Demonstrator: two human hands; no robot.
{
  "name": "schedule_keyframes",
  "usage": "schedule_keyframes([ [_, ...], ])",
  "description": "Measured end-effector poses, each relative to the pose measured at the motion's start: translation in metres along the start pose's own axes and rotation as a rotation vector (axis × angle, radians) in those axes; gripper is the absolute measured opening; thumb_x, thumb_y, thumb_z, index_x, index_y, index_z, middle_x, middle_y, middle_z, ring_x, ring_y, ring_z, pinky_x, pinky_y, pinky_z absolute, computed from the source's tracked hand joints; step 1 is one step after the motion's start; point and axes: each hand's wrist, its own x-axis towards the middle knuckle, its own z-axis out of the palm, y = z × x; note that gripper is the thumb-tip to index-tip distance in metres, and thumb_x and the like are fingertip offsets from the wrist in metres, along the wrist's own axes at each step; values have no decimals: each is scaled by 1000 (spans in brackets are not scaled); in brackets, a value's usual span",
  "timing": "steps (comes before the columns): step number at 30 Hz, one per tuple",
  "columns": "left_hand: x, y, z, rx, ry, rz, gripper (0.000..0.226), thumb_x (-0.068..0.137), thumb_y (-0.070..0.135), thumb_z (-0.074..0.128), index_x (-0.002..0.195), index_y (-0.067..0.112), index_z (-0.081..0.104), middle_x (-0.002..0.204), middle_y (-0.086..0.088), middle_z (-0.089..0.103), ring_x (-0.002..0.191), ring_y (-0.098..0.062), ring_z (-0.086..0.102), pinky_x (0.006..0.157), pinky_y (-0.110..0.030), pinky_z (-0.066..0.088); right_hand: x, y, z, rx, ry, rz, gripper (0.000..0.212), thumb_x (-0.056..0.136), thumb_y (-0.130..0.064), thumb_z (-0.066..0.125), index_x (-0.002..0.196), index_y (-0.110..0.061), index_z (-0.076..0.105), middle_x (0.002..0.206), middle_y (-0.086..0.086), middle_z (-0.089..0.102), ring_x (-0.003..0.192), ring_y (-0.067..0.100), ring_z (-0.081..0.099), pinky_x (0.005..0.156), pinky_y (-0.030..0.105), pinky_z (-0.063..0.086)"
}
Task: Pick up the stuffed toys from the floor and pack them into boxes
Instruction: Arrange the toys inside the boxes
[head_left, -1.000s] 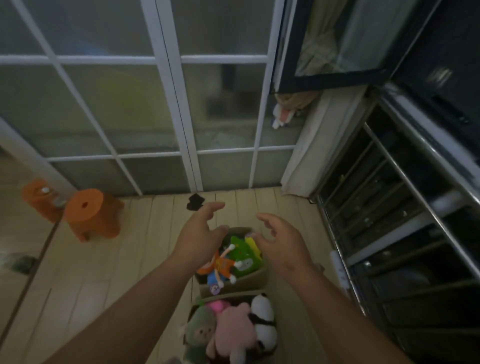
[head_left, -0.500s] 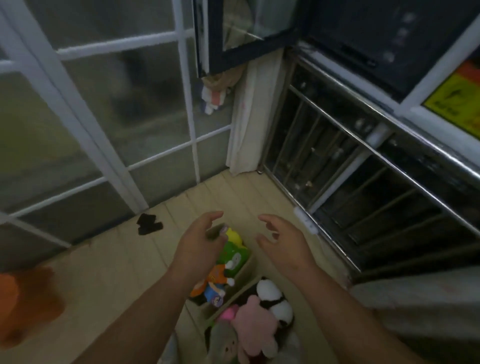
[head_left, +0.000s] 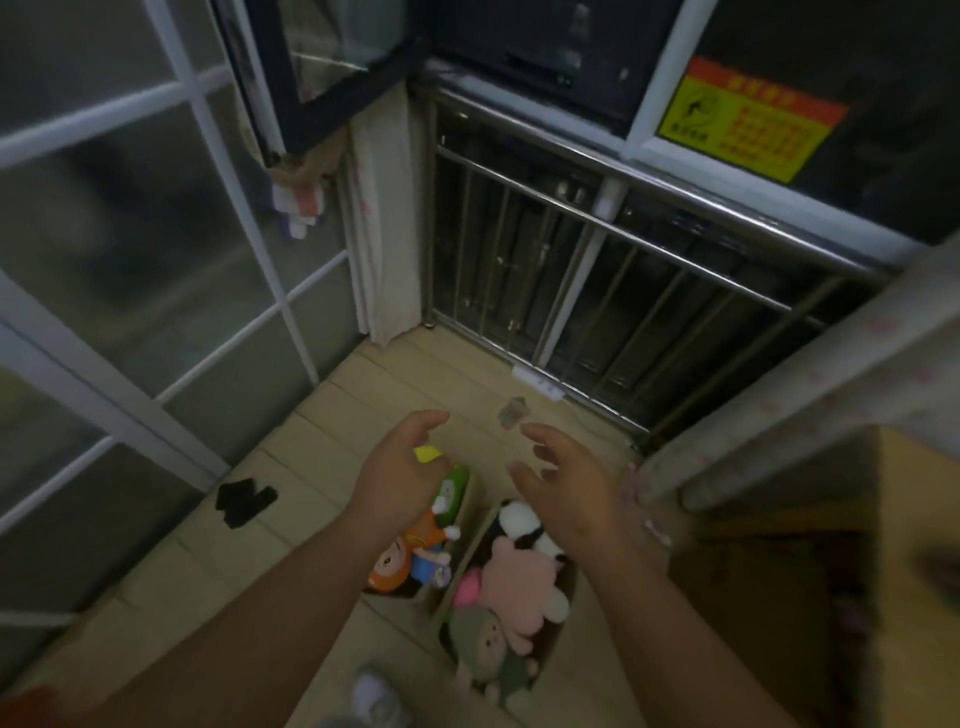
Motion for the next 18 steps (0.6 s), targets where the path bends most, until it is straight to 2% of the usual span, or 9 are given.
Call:
schedule_keyframes([
  [6, -22, 4, 8, 60, -55, 35, 39, 87, 23, 65, 123, 36, 54, 123, 9, 56, 122, -5, 45, 87, -24, 41, -47, 19, -5, -7, 7, 16, 46, 87, -24, 65, 131, -26, 53, 133, -4, 53, 115, 11, 53, 89, 16, 41],
  [10, -24, -5, 6, 83, -114, 66, 39, 88, 21, 63, 121, 38, 53, 127, 11, 55, 124, -6, 45, 95, -32, 45, -64, 23, 3, -3, 66, 81, 47, 87, -29, 65, 132, -27, 53, 135, -5, 53, 117, 10, 53, 94, 18, 43],
  [13, -16, -14, 0, 86, -174, 76, 41, 86, 16, 64, 117, 41, 53, 126, 9, 57, 124, -9, 47, 99, -36, 45, -70, 21, 15, -30, 98, 120, 47, 86, -30, 66, 132, -28, 53, 134, -6, 53, 115, 8, 53, 89, 11, 37],
  [18, 26, -36, -25, 95, -312, 107, 44, 85, 15, 66, 118, 41, 53, 123, 10, 57, 122, -9, 49, 97, -33, 44, -51, 11, 49, -26, 193, 228, 47, 85, -28, 67, 131, -27, 54, 134, -4, 53, 115, 10, 54, 93, 18, 42],
])
